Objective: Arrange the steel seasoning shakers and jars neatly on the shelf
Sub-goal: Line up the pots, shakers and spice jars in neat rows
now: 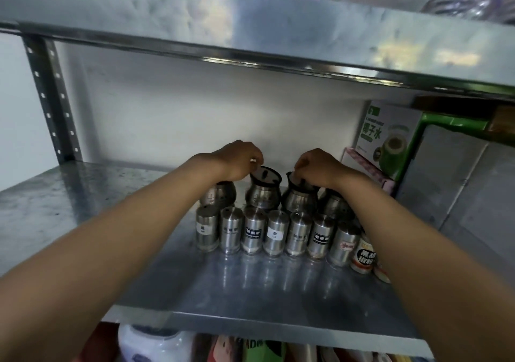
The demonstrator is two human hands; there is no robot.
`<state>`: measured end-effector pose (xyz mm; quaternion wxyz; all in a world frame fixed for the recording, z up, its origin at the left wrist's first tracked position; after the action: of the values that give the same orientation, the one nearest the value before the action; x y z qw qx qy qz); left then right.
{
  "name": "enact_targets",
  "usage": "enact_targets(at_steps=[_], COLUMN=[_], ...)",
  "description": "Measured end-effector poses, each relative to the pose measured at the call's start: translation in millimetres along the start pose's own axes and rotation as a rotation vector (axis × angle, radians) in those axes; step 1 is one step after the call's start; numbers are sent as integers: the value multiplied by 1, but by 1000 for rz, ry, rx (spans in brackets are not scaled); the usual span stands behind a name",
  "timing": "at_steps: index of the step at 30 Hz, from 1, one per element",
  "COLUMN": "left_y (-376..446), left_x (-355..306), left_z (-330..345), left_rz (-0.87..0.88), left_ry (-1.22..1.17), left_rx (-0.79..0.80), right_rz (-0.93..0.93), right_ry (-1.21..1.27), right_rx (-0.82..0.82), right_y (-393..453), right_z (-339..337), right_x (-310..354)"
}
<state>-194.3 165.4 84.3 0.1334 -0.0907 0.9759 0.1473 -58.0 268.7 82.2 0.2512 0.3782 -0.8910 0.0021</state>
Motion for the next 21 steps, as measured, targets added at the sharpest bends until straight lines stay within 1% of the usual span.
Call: enact_targets(at_steps=[3, 5, 10, 14, 21], left_y=[-16, -27, -44, -44, -35], left_x=[24, 41, 62, 73, 79], left_z=[-5, -6, 7, 9, 13], left_rz=[-86, -137, -168, -205, -210], left_ry=[76, 128, 234, 176, 112], left_rx=[55, 88, 146, 71, 12], right_rz=[-76, -118, -174, -145, -145], right_ry=[-21, -8, -43, -119, -158], right_rx=[7, 39, 82, 123, 100], right_y=[-2, -1, -3, -1, 9], right_z=[7, 16, 38, 54, 57], right_x=[26, 44, 73, 73, 69])
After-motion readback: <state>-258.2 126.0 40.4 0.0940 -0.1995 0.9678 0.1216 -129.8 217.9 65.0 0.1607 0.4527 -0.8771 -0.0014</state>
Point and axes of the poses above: each hand's wrist, its own y-axis towards the middle knuckle, its own z-axis out of the palm, x = y × z, the point moved 8 cm from there along y, towards the middle knuckle, and after that the axes turned 2 degrees about -x, right-handed, at the moved point
